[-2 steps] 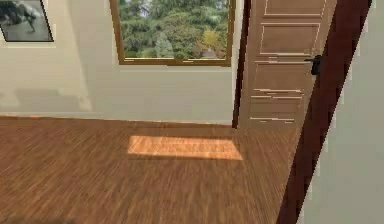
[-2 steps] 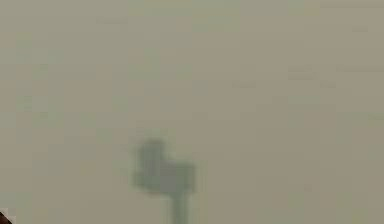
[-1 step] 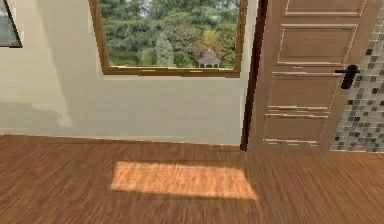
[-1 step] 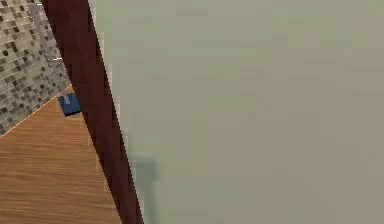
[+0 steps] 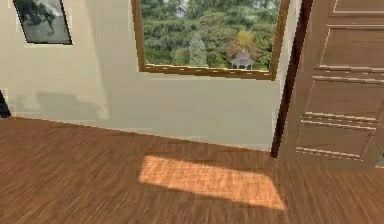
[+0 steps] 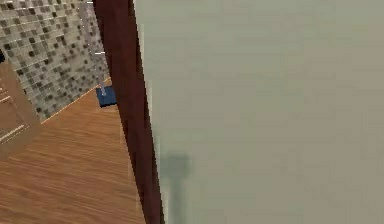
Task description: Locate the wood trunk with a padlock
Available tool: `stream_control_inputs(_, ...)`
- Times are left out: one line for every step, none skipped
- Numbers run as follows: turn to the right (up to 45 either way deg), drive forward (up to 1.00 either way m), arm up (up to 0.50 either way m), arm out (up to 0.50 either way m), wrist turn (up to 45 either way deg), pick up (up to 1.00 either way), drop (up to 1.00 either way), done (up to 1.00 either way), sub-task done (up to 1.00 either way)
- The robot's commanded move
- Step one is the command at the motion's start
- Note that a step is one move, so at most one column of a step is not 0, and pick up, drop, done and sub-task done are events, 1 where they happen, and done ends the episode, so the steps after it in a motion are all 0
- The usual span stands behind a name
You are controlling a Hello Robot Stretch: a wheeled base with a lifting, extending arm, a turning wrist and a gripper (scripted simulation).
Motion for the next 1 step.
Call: stream_control_inputs(0.0, 0.55, 0.0, 0.0, 0.0, 0.0, 0.0, 0.0, 0.0)
